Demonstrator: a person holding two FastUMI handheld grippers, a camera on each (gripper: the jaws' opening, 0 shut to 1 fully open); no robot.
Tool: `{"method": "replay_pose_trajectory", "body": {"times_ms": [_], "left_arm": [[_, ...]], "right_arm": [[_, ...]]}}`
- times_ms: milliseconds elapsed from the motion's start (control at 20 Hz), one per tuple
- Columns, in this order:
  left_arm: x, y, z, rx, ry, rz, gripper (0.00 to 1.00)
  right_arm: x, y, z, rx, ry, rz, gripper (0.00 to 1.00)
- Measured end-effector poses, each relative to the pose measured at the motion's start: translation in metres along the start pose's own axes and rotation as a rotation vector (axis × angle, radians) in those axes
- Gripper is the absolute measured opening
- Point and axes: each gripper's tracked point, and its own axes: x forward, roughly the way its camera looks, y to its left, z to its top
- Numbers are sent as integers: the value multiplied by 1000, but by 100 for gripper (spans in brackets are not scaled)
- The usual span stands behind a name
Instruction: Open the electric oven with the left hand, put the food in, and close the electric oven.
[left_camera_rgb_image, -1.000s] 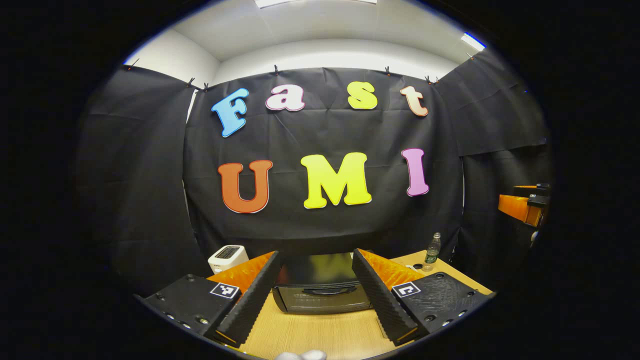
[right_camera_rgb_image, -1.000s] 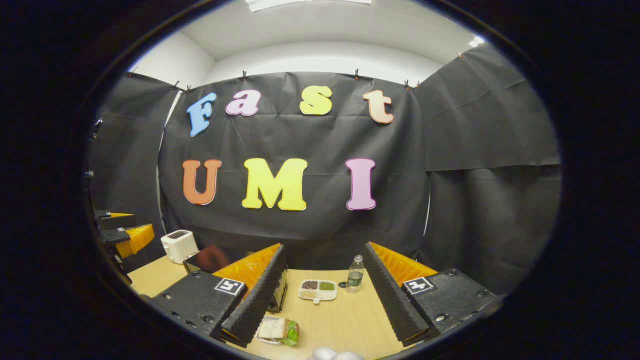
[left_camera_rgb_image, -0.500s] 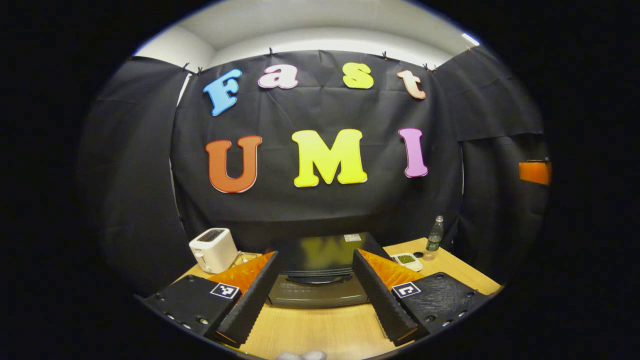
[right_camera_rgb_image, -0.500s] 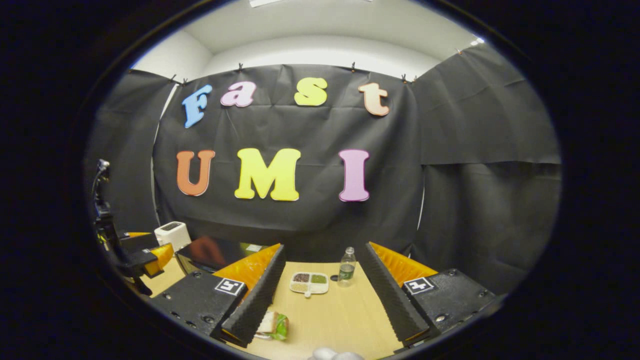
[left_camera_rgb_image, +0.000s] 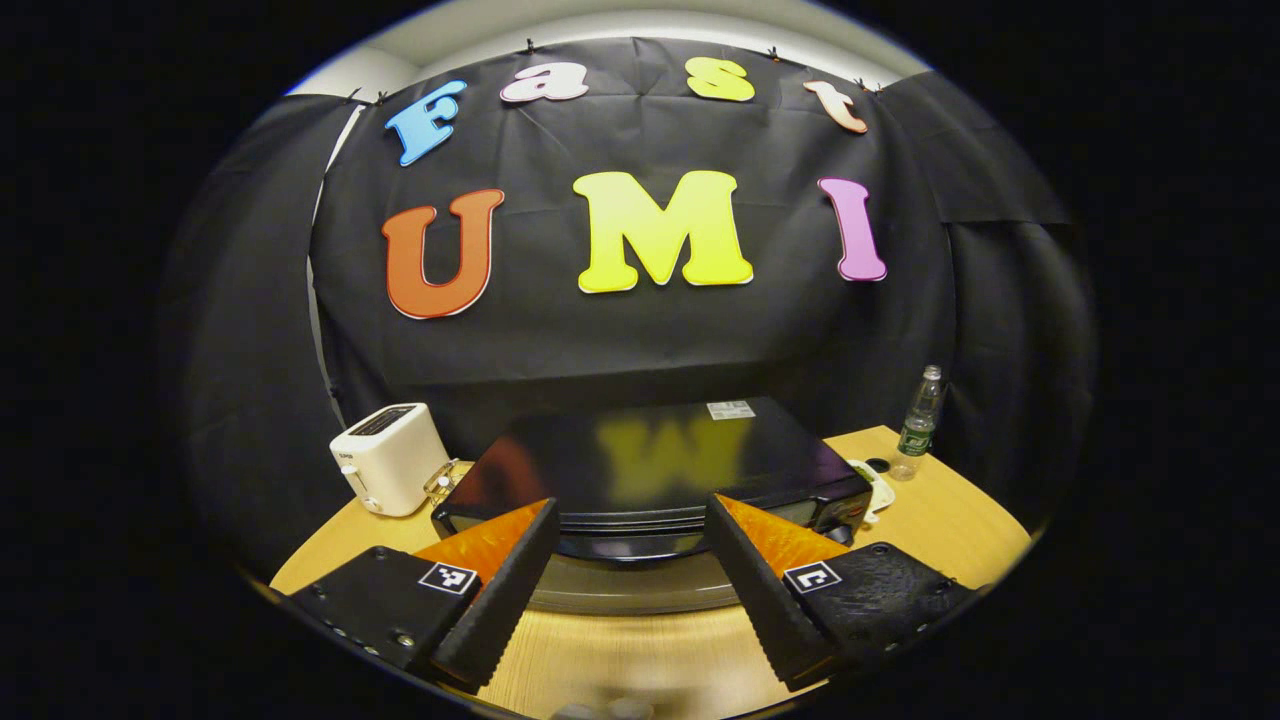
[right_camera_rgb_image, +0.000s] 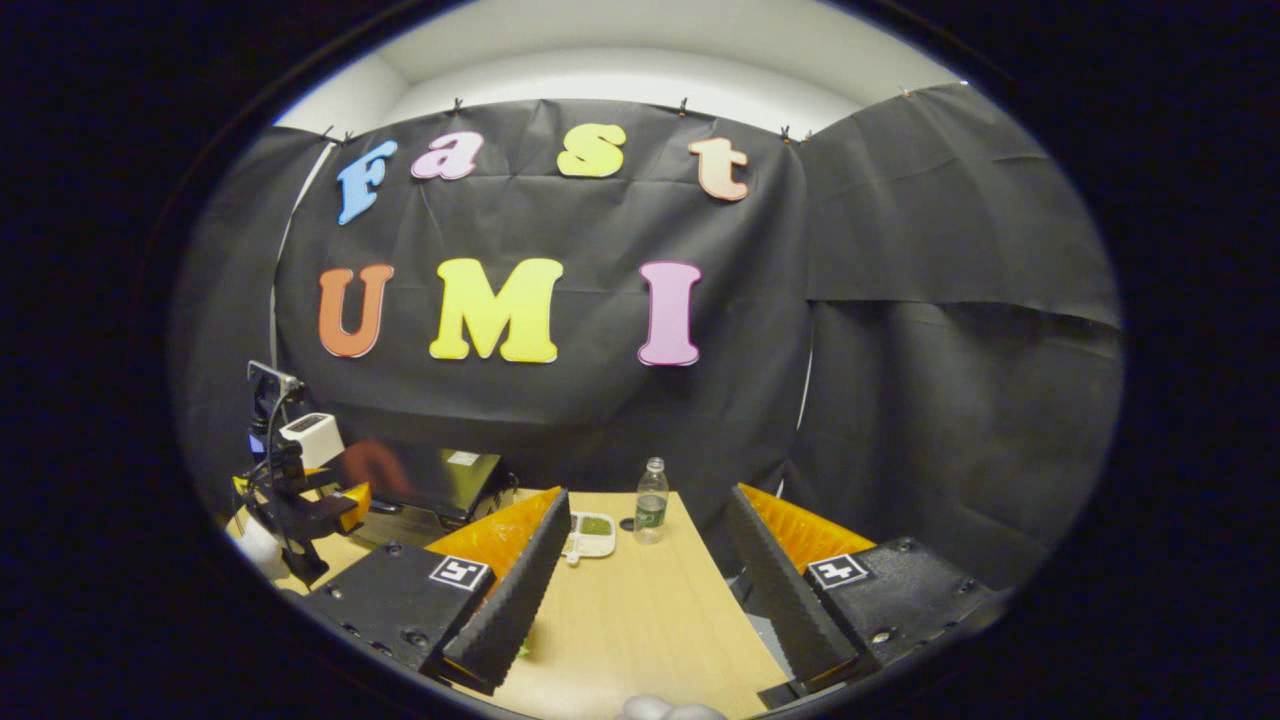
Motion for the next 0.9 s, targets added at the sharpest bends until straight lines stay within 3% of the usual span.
{"method": "replay_pose_trajectory", "body": {"times_ms": [500, 550, 600, 900], "left_arm": [[15, -8, -17, -22, 45, -24, 98], [12, -8, -18, -22, 44, -25, 90], [9, -9, -19, -21, 44, -26, 99], [-19, -8, -37, -22, 50, -34, 98]], "right_arm": [[8, 8, 1, -13, 9, 21, 96], [8, 11, 2, -18, 9, 26, 100], [8, 13, 1, -24, 8, 31, 96], [7, 24, -4, -26, 12, 68, 96]]}}
